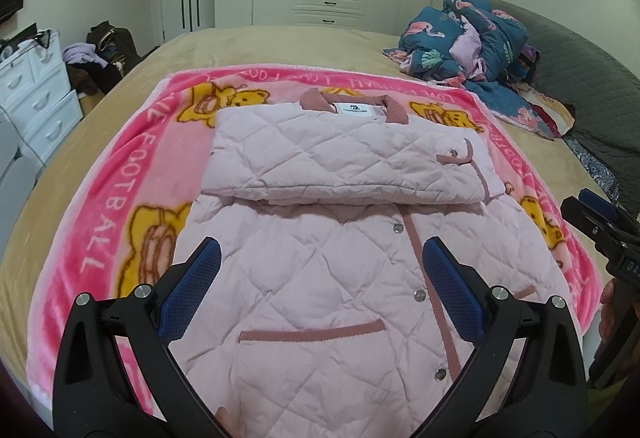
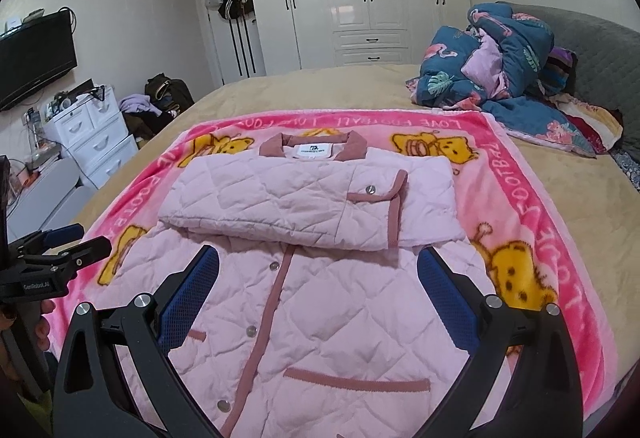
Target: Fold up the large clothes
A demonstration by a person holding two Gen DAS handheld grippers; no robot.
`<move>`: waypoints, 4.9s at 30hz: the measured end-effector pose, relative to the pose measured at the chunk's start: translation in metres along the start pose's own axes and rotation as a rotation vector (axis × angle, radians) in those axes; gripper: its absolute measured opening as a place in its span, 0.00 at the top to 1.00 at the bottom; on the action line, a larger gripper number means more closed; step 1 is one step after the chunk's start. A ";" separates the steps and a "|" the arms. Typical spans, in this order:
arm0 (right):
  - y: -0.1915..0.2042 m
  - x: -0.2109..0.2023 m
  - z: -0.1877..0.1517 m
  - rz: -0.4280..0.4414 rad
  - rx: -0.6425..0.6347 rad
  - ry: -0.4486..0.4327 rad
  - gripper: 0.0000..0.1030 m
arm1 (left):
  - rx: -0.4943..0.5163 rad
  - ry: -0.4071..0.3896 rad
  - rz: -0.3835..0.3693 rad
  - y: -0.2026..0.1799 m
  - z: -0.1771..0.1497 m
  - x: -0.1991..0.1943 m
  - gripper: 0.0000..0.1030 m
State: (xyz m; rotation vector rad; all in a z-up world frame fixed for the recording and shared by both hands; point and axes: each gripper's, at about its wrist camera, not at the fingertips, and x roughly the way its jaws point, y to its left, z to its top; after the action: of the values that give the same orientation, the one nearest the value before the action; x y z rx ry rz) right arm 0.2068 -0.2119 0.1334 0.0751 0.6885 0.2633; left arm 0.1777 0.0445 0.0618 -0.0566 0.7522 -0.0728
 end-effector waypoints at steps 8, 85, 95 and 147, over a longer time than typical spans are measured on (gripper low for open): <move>-0.010 -0.004 -0.018 -0.001 0.004 0.025 0.04 | 0.003 0.013 0.014 0.003 -0.017 0.002 0.08; -0.121 -0.072 -0.175 0.182 0.119 0.354 0.71 | -0.115 0.297 0.010 0.103 -0.182 -0.003 0.09; -0.131 -0.057 -0.209 0.168 0.169 0.455 0.48 | -0.127 0.282 -0.033 0.097 -0.177 -0.013 0.65; -0.127 -0.054 -0.220 0.256 0.245 0.428 0.72 | -0.182 0.271 -0.110 0.104 -0.186 -0.009 0.74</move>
State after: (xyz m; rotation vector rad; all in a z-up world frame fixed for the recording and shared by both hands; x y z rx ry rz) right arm 0.0541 -0.3527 -0.0229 0.3495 1.1373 0.4469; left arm 0.0487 0.1443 -0.0759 -0.2654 1.0254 -0.1181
